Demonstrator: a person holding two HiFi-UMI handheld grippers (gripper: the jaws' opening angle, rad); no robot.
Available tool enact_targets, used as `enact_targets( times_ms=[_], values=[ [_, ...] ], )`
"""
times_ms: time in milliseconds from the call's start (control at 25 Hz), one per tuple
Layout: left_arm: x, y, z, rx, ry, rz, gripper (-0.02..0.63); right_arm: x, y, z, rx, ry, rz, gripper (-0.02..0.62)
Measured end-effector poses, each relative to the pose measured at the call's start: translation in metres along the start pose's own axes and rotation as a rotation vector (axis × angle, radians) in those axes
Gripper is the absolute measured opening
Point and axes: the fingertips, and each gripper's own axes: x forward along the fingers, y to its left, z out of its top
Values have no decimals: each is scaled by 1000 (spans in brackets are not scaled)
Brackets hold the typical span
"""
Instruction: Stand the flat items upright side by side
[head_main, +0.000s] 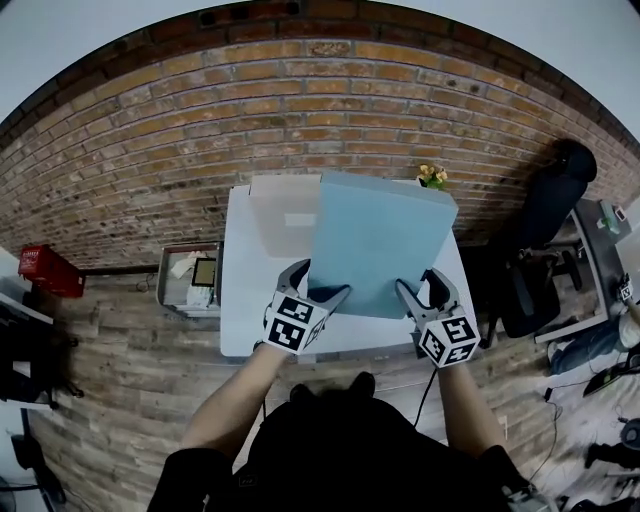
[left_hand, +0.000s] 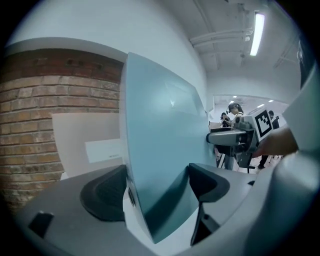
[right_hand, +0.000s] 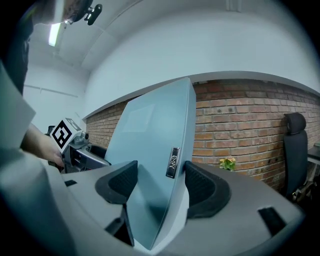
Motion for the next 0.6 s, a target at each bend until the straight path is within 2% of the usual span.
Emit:
enact_targets(
  times_ms=[160, 320, 600],
  values=[
    [-35, 32, -4, 6, -27, 62, 413, 24, 39, 5, -31, 2, 38, 295],
    [-60, 59, -14, 0, -39, 128, 413, 44, 72, 6, -107, 17, 63, 295],
    [-70, 96, -39, -12, -25, 192, 413, 83, 96, -18, -186, 102, 109, 295]
  ],
)
